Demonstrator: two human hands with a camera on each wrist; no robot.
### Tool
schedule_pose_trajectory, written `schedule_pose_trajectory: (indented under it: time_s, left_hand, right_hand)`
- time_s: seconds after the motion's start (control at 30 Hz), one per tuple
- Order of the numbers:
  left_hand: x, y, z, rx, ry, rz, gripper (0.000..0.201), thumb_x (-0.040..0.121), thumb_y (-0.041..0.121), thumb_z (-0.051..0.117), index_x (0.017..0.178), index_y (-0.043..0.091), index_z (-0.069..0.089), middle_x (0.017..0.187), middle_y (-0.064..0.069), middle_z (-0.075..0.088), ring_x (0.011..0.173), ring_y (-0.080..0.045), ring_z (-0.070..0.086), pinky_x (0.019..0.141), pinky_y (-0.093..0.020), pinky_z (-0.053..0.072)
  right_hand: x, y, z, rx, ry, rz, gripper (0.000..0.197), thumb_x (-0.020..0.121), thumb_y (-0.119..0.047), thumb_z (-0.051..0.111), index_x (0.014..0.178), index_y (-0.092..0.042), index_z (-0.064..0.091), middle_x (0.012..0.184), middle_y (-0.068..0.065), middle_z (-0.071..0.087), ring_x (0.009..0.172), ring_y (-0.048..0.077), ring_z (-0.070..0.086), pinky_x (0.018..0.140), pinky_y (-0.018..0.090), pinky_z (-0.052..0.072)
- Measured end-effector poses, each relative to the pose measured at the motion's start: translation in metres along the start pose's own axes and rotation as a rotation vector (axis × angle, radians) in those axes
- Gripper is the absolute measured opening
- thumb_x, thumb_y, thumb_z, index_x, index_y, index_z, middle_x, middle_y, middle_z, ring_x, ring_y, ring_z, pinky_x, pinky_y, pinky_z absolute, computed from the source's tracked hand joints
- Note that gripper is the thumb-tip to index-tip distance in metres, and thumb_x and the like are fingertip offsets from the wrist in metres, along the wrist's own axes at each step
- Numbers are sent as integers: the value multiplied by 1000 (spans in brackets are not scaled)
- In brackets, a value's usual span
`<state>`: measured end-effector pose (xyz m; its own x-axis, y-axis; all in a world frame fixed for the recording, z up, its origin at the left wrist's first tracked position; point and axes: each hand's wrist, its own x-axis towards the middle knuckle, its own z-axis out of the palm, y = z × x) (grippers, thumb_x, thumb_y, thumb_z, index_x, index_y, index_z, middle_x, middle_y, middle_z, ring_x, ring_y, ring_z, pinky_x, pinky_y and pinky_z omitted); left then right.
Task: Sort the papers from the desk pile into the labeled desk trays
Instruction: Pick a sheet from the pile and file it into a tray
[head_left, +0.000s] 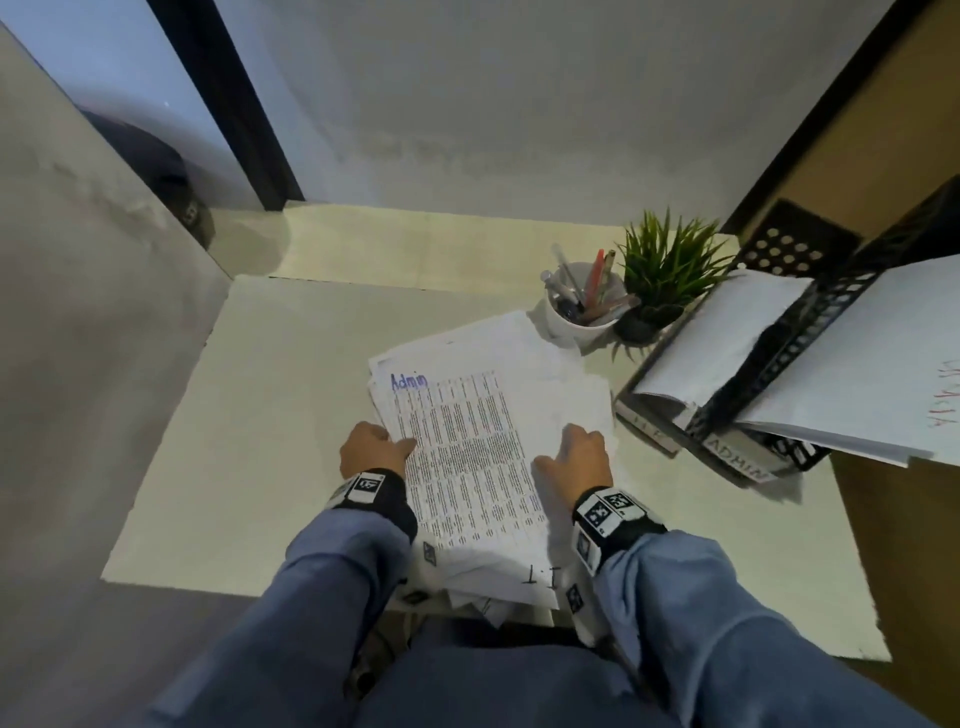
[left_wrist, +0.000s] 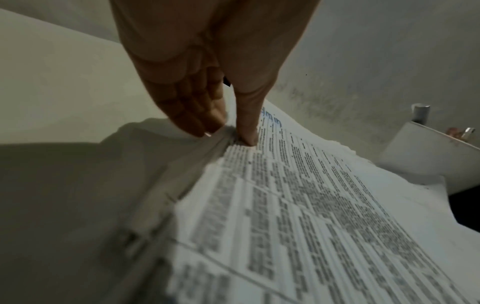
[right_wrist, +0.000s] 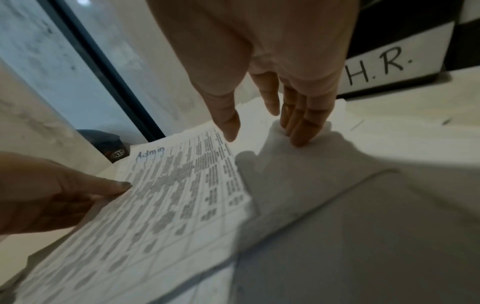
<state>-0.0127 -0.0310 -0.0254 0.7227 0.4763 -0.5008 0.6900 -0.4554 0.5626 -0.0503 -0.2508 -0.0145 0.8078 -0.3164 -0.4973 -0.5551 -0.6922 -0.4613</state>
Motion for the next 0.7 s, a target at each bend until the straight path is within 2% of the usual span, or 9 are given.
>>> schedule_pose_trajectory:
  time_s: [0.1, 0.17, 0.23, 0.37, 0.47, 0.53, 0.6, 0.67, 0.7]
  left_hand:
    - [3, -2, -6, -3, 32, 85, 24, 78, 14, 73, 99, 7, 63, 102, -15, 68, 93, -32, 63, 82, -32, 48]
    - [2, -7, -11, -22, 39, 206, 20, 83, 10, 65, 102, 7, 67, 97, -14, 70, 85, -29, 64, 78, -28, 47]
    - [-4, -12, -14, -67, 44, 327, 21, 88, 7, 58, 104, 10, 71, 95, -11, 72, 77, -24, 63, 76, -26, 50]
    - [-9, -24, -9, -317, -8, 410, 25, 85, 6, 58, 84, 26, 74, 95, -3, 73, 85, -21, 67, 85, -34, 55]
    - [-14, -21, -6, -387, -90, 426, 39, 84, -4, 50, 66, 26, 68, 99, 1, 71, 95, -16, 64, 86, -22, 49]
    - [-18, -13, -8, -343, -171, 450, 42, 84, -9, 44, 62, 22, 62, 92, 1, 70, 87, -12, 62, 74, -12, 46]
    - [-20, -6, -9, -355, -256, 451, 45, 80, -14, 40, 58, 19, 59, 85, -1, 69, 81, -16, 62, 68, -19, 47]
    - [-18, -1, -9, -376, -340, 405, 49, 74, -20, 37, 50, 17, 58, 80, -5, 68, 83, -27, 63, 70, -31, 51]
    - [-16, 0, -9, -387, -377, 369, 48, 70, -21, 35, 47, 14, 58, 79, -7, 69, 84, -32, 63, 72, -34, 52]
  right_hand:
    - [-1, -3, 8, 42, 10, 2, 13, 81, -7, 53, 90, -15, 48, 99, 9, 41, 81, 20, 43, 58, 21, 33]
    - [2, 1, 13, 127, -30, 17, 31, 80, 1, 50, 104, -18, 54, 101, 13, 52, 89, 23, 52, 67, 21, 39]
    - [3, 3, 14, 213, -47, 32, 47, 79, 6, 50, 122, -12, 53, 99, 8, 56, 91, 22, 55, 76, 19, 40]
    - [9, 7, 14, 340, -50, 83, 44, 77, 8, 55, 117, -8, 60, 94, 4, 56, 87, 20, 53, 78, 22, 42]
    - [10, 10, 7, 517, 0, 104, 48, 71, 3, 69, 117, -3, 59, 106, 11, 64, 97, 25, 59, 82, 28, 49]
    - [11, 9, -3, 642, 16, 117, 45, 79, 2, 64, 123, 1, 54, 122, 17, 60, 113, 31, 56, 78, 23, 46]
    - [21, 3, -8, 725, -25, 164, 38, 92, -6, 50, 129, 2, 48, 134, 19, 50, 124, 33, 48, 82, 21, 40]
    - [23, -4, -12, 600, 51, 235, 27, 87, -12, 54, 113, -6, 60, 118, 17, 60, 113, 28, 57, 83, 27, 44]
    - [20, -2, -14, 482, 118, 263, 18, 86, -7, 53, 100, -10, 63, 104, 8, 65, 101, 19, 63, 76, 26, 42]
